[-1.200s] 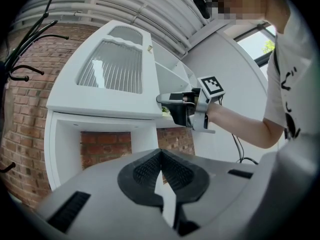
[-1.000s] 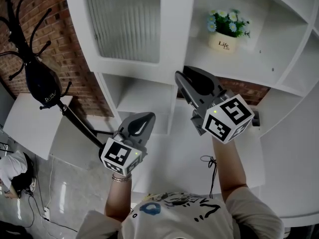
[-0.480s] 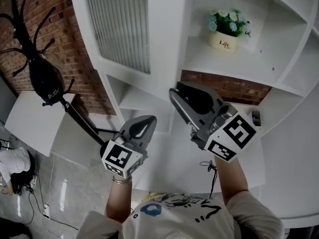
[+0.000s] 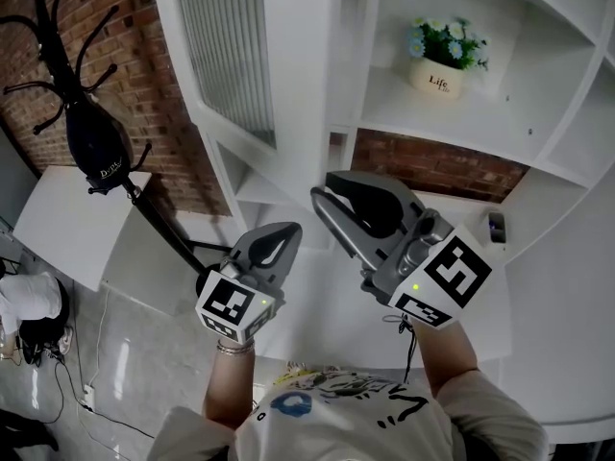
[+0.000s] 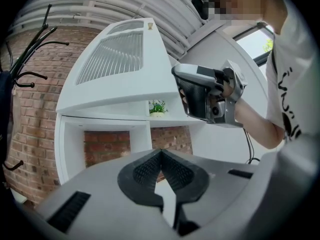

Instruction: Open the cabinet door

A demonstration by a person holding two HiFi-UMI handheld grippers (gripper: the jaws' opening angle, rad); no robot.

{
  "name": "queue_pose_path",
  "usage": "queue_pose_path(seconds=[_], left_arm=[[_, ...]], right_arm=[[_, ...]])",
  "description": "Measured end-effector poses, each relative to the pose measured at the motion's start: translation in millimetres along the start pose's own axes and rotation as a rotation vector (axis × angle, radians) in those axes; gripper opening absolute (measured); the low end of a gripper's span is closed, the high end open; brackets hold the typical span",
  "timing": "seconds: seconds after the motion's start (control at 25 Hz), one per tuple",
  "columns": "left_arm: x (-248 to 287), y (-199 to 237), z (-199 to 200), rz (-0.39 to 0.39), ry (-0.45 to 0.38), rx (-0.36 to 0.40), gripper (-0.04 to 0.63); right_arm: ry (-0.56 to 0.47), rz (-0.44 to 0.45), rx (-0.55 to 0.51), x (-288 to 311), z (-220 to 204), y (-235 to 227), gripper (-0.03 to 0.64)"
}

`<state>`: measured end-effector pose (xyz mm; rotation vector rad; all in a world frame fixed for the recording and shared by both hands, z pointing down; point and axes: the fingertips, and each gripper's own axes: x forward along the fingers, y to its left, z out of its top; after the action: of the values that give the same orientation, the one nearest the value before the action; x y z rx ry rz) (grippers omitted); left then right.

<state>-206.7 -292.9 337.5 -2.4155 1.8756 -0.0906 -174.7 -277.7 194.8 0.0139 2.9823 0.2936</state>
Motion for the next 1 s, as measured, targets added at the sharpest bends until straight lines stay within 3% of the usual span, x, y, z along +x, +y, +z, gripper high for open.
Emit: queue_pose_path(seconds=[0.72,1.0], left_arm=[[-50,20,-5,0.127,0.015,-0.017,0.015],[-69,29,-14,0.182,0.034,-0.034,0.014]], right_arm=[[-0.066,0.199,-0.046,33,20,83,0.075],[-0.119,0.222,-0.031,47,26,106,0.075]])
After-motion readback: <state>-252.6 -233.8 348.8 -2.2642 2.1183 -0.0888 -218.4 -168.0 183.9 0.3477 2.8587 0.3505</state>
